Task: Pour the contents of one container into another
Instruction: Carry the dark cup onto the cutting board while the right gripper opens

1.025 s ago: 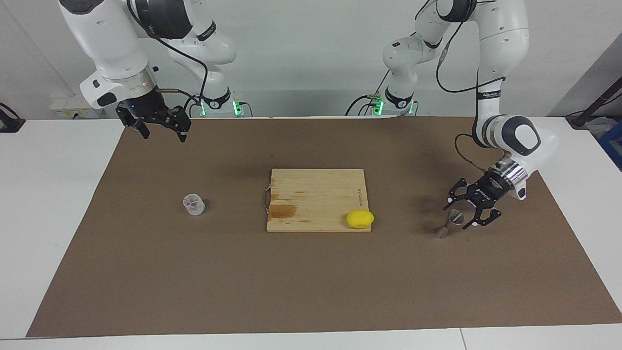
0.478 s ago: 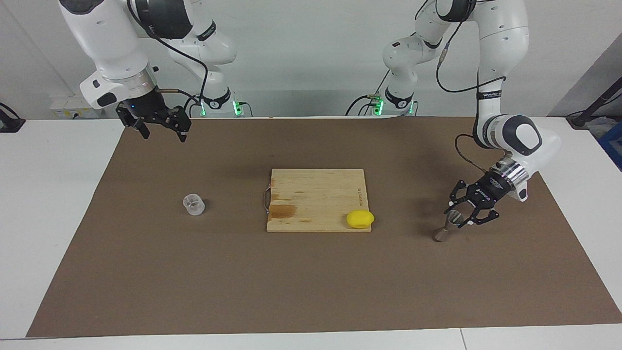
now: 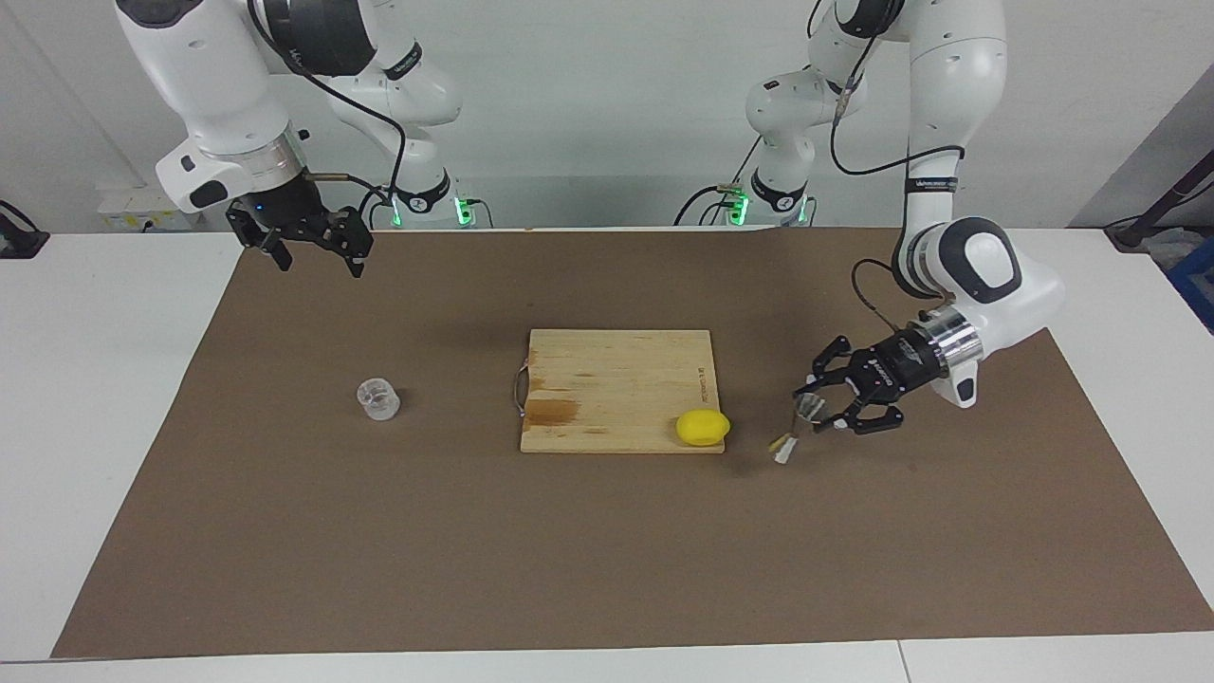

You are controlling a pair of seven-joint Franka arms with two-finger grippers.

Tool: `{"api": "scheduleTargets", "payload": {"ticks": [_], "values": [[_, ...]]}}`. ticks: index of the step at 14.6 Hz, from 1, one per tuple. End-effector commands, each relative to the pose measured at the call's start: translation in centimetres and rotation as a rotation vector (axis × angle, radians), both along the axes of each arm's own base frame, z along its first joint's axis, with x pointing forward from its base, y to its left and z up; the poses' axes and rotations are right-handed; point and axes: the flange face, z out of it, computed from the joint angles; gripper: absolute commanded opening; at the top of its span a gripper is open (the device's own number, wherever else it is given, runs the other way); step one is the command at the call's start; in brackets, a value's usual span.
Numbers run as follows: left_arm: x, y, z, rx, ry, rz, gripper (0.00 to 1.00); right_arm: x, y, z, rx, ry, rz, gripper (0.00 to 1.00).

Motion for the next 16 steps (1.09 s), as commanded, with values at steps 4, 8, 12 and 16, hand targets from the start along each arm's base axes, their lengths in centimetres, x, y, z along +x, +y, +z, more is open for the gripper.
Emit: {"api": "scheduleTargets", "payload": {"ticks": [4,8,12,16], "values": [[-2.2,-14.0,1.8,0.006,0.076,-0.019,0.00,-0.2,-0.1,0.3,-0.008,-0.011,-0.016,1.00],[-5.5,-22.2,0.7,0.030,0.072,0.018,0.00,-0.2,-0.1,0.2,-0.008,-0.010,-0.016,1.00],[-8.9,-27.0,-1.5,0.110,0.059,0.004,0.00,-0.2,-0.3,0.2,-0.008,-0.008,-0.021,1.00],[-9.5,-28.1,-3.6,0.150,0.069,0.038,0.00,-0.3,-0.7,0.2,-0.008,0.000,-0.024,1.00]]}}
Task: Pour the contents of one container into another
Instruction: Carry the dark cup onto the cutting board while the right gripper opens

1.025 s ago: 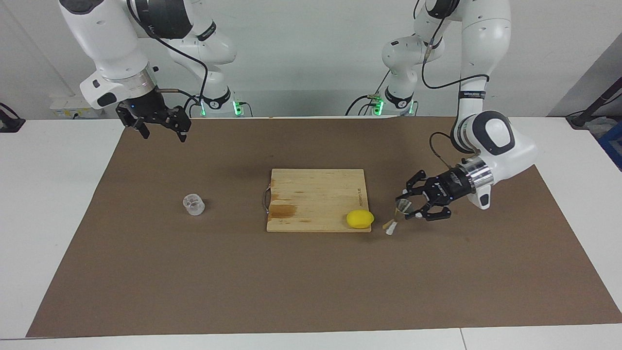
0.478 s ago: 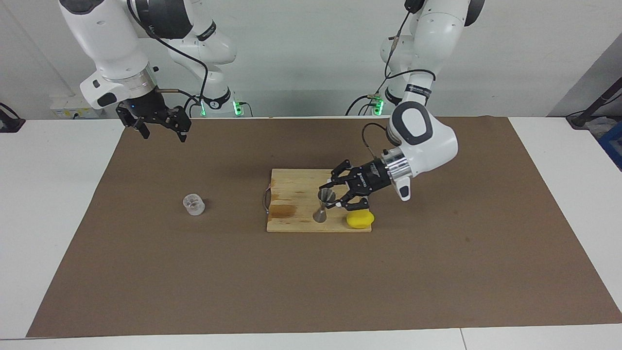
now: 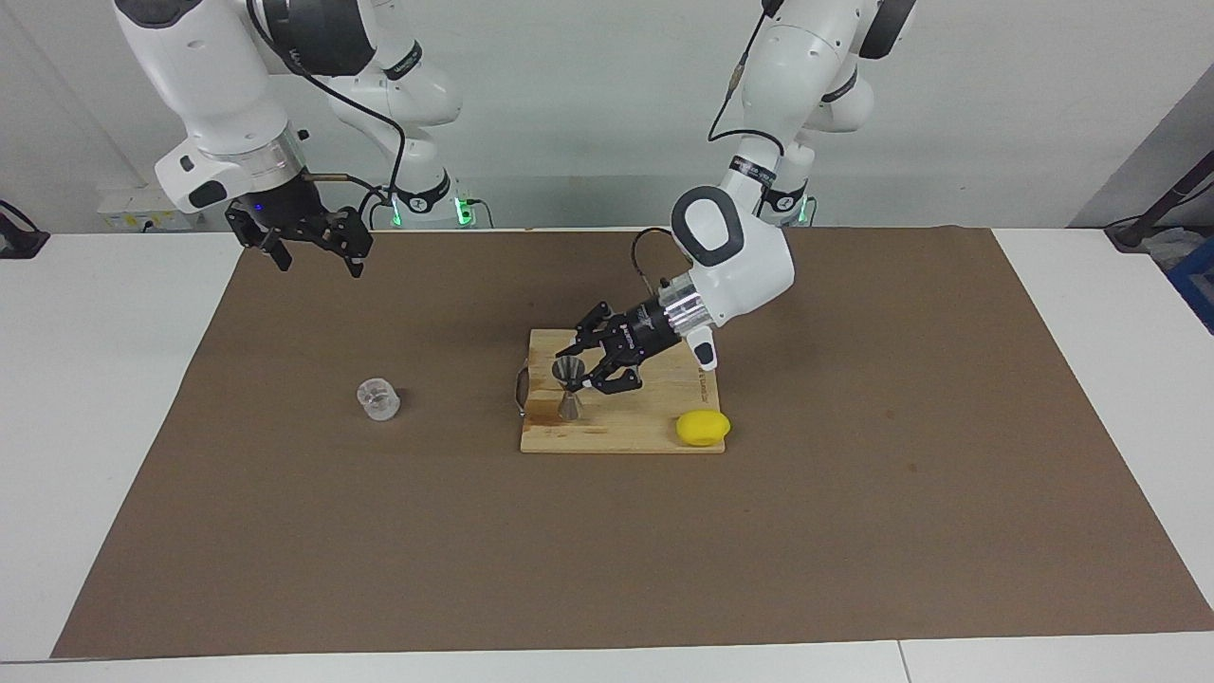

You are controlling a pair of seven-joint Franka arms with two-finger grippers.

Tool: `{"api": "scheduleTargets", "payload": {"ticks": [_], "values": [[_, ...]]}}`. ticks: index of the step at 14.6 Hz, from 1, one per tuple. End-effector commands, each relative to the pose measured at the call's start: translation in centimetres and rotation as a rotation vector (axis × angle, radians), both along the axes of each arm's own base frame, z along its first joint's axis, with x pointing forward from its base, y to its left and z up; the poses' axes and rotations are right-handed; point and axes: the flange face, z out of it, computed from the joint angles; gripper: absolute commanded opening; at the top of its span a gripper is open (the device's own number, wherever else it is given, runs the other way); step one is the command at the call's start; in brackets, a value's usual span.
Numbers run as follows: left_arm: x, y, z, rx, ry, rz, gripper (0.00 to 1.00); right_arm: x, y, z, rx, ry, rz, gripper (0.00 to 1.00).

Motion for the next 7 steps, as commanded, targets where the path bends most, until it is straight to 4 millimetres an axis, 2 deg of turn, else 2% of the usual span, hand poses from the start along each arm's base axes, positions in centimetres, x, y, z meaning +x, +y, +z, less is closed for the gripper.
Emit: {"api": "scheduleTargets", "payload": {"ticks": [1,5,6,7], "values": [[-0.06,0.00,-1.27,0.016,0.009,0.027,0.00,-0.58,-0.47,0.08,-0.009,0.013,-0.018,1.00],[-0.58,-0.05,-1.95,0.025,0.020,0.020,0.00,-1.26,-0.24,0.08,-0.011,0.054,-0.020,1.00],[-0.68,-0.12,-2.01,0.025,0.022,0.017,0.00,-1.32,-0.22,-0.05,-0.010,0.057,-0.022,0.91],[-0.73,-0.21,-2.01,0.025,0.022,0.015,0.00,-1.15,-0.31,-0.11,-0.011,0.048,-0.026,0.86]]}}
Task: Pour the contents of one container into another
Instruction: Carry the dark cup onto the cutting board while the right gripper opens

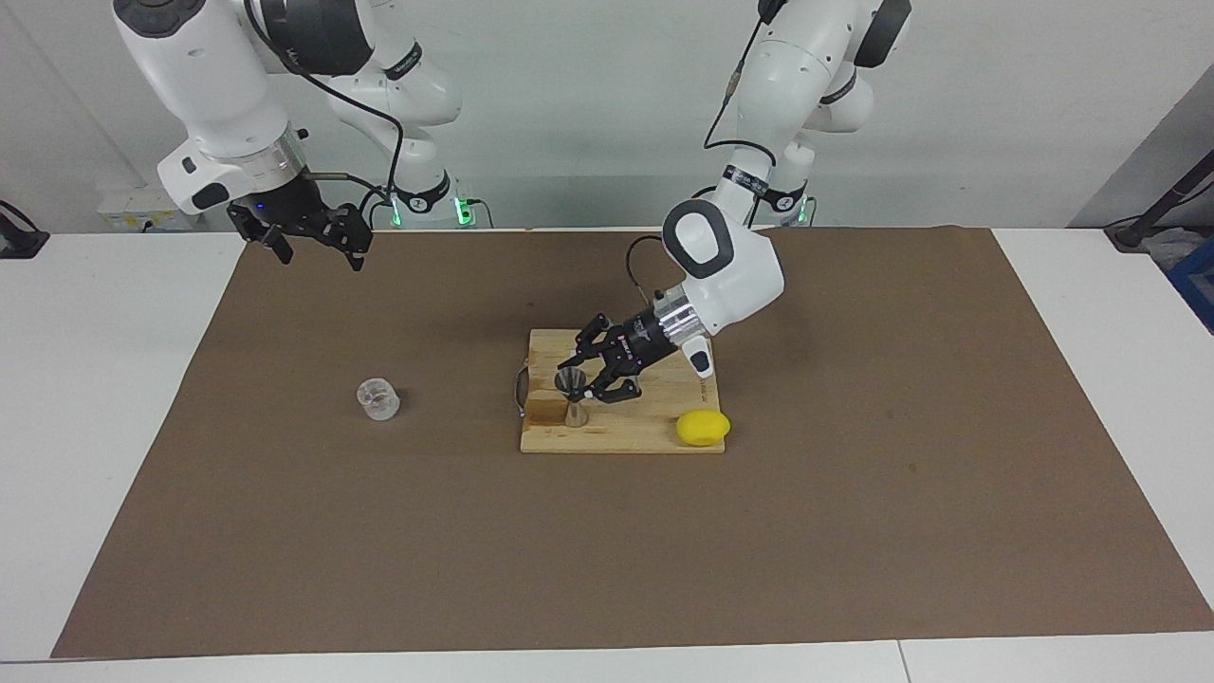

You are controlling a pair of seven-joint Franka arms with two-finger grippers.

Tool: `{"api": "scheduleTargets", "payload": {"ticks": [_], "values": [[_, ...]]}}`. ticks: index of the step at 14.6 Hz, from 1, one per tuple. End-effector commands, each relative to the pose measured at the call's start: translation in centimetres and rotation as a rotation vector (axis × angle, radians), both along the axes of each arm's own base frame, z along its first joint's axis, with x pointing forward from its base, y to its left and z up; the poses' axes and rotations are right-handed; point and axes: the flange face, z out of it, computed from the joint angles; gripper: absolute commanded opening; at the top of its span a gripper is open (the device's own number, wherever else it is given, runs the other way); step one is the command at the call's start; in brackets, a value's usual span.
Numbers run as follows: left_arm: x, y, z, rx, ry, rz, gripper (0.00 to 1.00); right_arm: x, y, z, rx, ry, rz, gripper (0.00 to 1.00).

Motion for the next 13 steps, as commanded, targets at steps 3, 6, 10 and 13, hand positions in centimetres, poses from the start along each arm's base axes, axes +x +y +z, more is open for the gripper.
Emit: {"api": "scheduleTargets", "payload": {"ticks": [3,6,10,13], "values": [[-0.9,-0.4,-0.1,0.006,0.000,0.005,0.00,0.0,-0.4,-0.1,-0.015,-0.016,-0.134,0.77],[-0.9,-0.3,-0.2,0.007,0.003,0.007,0.00,1.2,-0.2,-1.3,0.006,-0.031,-0.250,0.77],[-1.2,-0.2,-0.5,0.013,0.010,0.003,0.00,2.8,-3.2,-2.6,0.032,-0.056,-0.460,0.92],[-1.0,0.1,-0.5,0.013,0.009,0.007,0.00,3.9,-5.2,-3.8,0.059,-0.099,-0.578,0.94]]}}
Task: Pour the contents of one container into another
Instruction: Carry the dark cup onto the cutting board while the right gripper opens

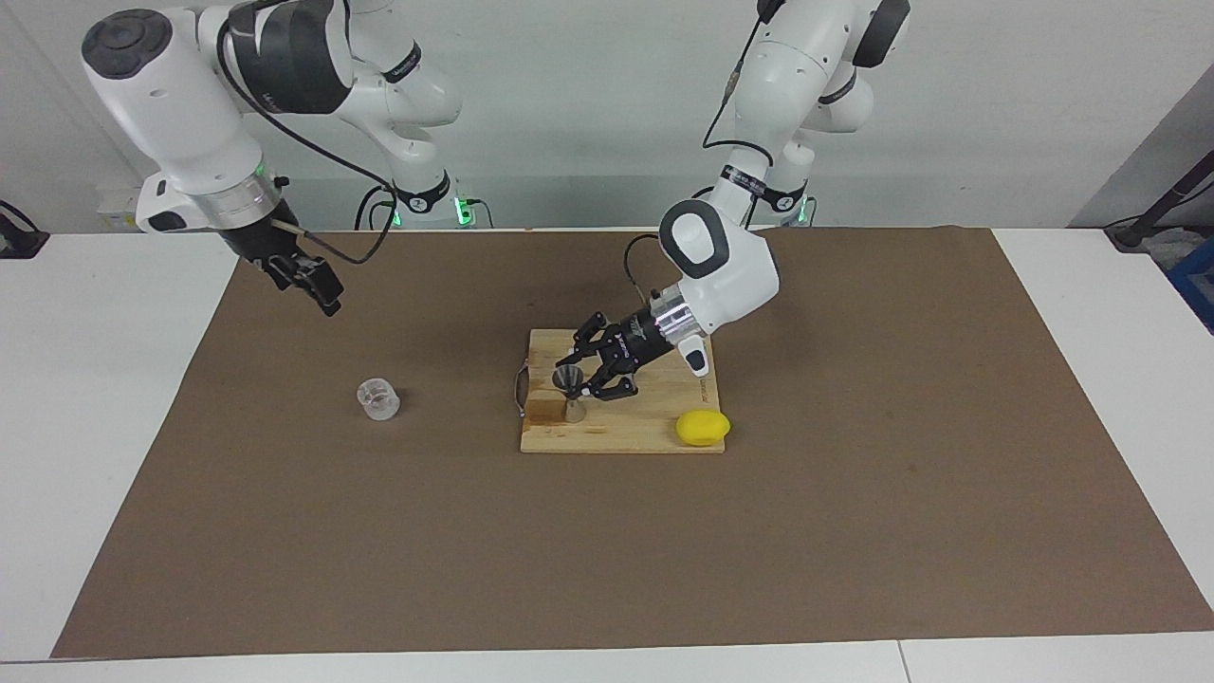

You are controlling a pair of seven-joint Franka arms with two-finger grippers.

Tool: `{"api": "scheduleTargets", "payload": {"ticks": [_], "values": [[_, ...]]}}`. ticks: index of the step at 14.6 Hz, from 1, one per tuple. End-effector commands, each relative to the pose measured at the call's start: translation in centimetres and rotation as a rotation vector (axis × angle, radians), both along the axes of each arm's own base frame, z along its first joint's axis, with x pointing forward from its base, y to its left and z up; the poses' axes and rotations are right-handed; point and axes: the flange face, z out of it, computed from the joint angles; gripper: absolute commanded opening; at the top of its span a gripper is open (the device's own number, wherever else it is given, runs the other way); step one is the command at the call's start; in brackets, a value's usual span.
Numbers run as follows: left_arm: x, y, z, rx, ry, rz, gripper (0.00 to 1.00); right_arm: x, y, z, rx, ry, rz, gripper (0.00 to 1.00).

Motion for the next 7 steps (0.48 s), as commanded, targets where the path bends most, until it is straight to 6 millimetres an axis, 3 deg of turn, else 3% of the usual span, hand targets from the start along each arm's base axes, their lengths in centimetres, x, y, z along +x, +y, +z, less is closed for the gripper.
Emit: {"api": "scheduleTargets", "payload": {"ticks": [1,3,4,5,6,7], "values": [[-0.4,0.3,0.1,0.006,-0.002,0.014,0.00,0.6,-1.4,-1.2,0.024,-0.043,-0.097,0.94],[-0.5,0.2,0.1,0.008,-0.003,0.010,0.01,1.1,-2.8,-3.5,0.041,0.001,-0.191,0.94],[-0.5,0.2,0.1,0.009,-0.004,0.010,0.12,1.4,-3.6,-4.7,0.080,0.027,-0.248,0.95],[-0.5,0.2,0.1,0.008,-0.001,0.013,0.41,1.6,-4.8,-5.9,0.123,0.052,-0.303,0.96],[-0.3,0.4,0.1,0.006,0.006,0.021,0.99,1.9,-5.6,-7.3,0.157,0.086,-0.349,0.96],[-0.3,0.5,0.1,0.006,0.006,0.022,1.00,2.0,-6.5,-8.8,0.184,0.119,-0.394,0.96]]}}
